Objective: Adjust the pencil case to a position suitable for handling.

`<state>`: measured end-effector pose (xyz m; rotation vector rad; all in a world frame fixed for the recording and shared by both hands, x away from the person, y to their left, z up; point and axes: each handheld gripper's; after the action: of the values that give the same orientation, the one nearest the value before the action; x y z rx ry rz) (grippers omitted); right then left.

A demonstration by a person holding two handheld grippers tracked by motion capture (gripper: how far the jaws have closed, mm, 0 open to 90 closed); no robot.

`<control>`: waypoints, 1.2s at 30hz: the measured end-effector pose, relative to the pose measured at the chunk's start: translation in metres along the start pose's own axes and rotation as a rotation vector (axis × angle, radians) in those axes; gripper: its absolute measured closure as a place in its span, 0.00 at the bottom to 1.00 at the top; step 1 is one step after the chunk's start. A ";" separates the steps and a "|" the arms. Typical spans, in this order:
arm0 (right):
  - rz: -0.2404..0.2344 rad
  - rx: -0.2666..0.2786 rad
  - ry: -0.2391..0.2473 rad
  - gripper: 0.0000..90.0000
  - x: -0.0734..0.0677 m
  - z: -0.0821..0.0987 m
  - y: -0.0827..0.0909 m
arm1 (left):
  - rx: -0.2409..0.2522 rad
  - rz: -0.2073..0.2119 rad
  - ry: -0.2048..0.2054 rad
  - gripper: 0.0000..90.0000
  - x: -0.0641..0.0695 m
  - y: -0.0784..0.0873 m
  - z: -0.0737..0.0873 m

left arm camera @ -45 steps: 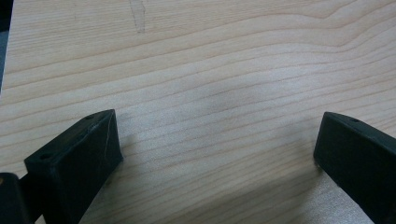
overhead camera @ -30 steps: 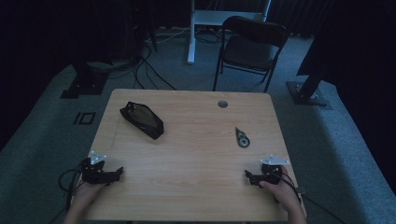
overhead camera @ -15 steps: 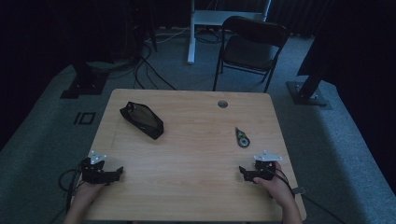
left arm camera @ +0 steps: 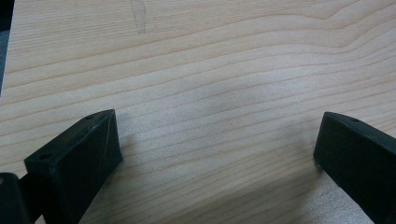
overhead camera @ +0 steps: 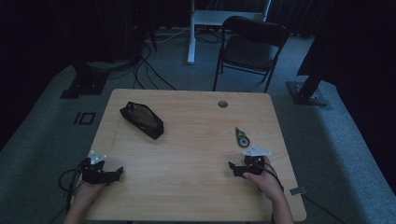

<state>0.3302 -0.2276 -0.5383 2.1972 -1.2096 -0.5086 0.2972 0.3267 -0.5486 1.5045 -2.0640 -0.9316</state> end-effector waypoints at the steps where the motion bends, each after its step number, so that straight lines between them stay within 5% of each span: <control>1: 0.000 0.000 0.000 0.16 0.000 0.000 0.000 | 0.000 0.000 0.000 0.01 0.000 0.000 0.000; 12: -0.032 0.012 0.001 0.16 -0.014 -0.015 -0.014 | 0.000 0.000 0.000 0.01 0.000 0.000 0.000; 36: -0.108 0.049 0.090 0.17 -0.056 -0.059 -0.053 | 0.000 0.000 0.002 0.01 0.000 0.000 0.000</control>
<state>0.3685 -0.1393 -0.5242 2.3104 -1.0722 -0.4227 0.2972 0.3266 -0.5485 1.5046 -2.0627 -0.9302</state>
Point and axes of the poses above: each handheld gripper's, and its own axes: y roughly backward along the jaws, z roughly out of its underside, x roughly to its right, and after that the axes turned 3 degrees about -y, right-handed
